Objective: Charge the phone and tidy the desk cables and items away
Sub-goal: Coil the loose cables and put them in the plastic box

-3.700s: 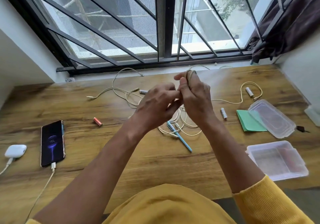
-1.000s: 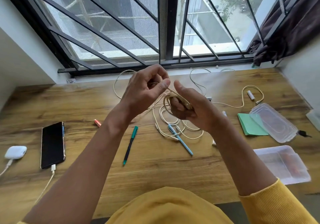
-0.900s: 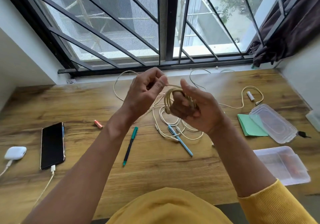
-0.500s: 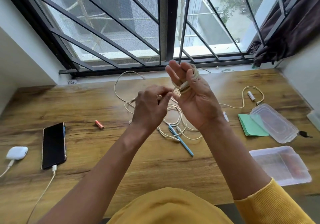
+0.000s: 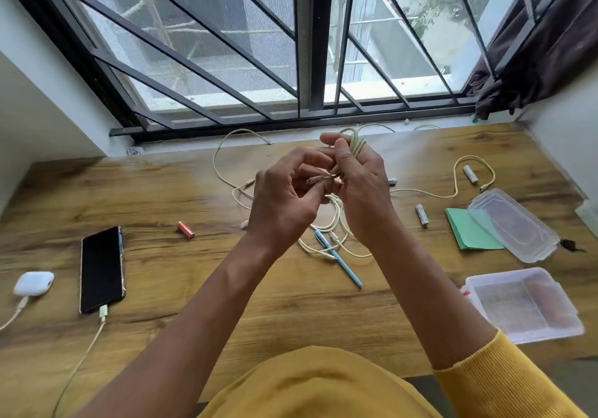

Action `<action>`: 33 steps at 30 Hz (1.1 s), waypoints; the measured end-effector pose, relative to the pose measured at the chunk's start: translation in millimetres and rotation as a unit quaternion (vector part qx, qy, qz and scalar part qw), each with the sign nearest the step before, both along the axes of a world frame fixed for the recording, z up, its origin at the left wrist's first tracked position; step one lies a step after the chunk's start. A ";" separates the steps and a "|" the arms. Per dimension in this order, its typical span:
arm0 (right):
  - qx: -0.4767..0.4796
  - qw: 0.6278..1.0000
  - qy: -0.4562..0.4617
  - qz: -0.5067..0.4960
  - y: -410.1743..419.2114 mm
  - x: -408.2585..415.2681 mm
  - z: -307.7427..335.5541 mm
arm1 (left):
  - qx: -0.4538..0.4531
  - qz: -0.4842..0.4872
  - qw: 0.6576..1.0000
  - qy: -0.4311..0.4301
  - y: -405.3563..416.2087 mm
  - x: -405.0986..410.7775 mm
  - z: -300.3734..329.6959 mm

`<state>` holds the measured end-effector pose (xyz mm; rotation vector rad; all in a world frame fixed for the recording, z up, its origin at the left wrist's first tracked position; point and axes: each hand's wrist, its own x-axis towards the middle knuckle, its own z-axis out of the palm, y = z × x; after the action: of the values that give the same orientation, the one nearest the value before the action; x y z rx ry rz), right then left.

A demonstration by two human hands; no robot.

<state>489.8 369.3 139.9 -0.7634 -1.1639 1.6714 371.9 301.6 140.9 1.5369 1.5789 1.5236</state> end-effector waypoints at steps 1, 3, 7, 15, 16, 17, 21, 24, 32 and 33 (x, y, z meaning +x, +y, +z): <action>-0.003 1.000 -0.009 0.011 2.0 1.9 -0.2 | 0.000 -0.005 1.000 -0.009 -0.2 -2.3 0.2; -0.018 0.999 -0.014 0.045 6.8 7.5 0.2 | -0.004 -0.002 1.000 -0.009 -0.6 -9.4 0.9; -0.049 0.991 0.003 0.128 13.9 16.1 3.0 | 0.006 0.025 0.996 0.082 -0.5 -24.8 5.4; -0.099 0.965 0.069 0.232 12.1 19.2 4.9 | 0.002 0.022 0.988 0.153 6.2 -37.6 -4.2; -0.098 0.963 0.066 0.244 10.7 19.2 4.3 | -0.013 0.002 0.989 0.145 6.3 -40.6 -6.0; -0.093 0.960 0.063 0.256 9.0 18.9 3.6 | -0.031 -0.024 0.992 0.123 6.7 -43.0 -7.3; -0.062 0.952 0.024 0.298 1.9 14.9 -3.8 | -0.109 -0.127 0.986 -0.017 8.2 -46.3 -11.1; -0.036 0.950 -0.019 0.308 -1.4 12.5 -8.7 | -0.138 -0.171 0.975 -0.037 5.2 -48.1 -15.9; 0.008 0.924 -0.098 0.369 -6.9 10.8 -9.8 | -0.270 -0.237 0.910 -0.208 0.4 -40.9 -1.8; 0.020 0.920 -0.109 0.377 -7.2 10.2 -9.8 | -0.273 -0.249 0.907 -0.204 1.3 -40.7 -2.3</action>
<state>500.0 362.1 130.2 -0.5016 -1.7971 2.2061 331.2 302.9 138.6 1.0909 1.1184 0.9267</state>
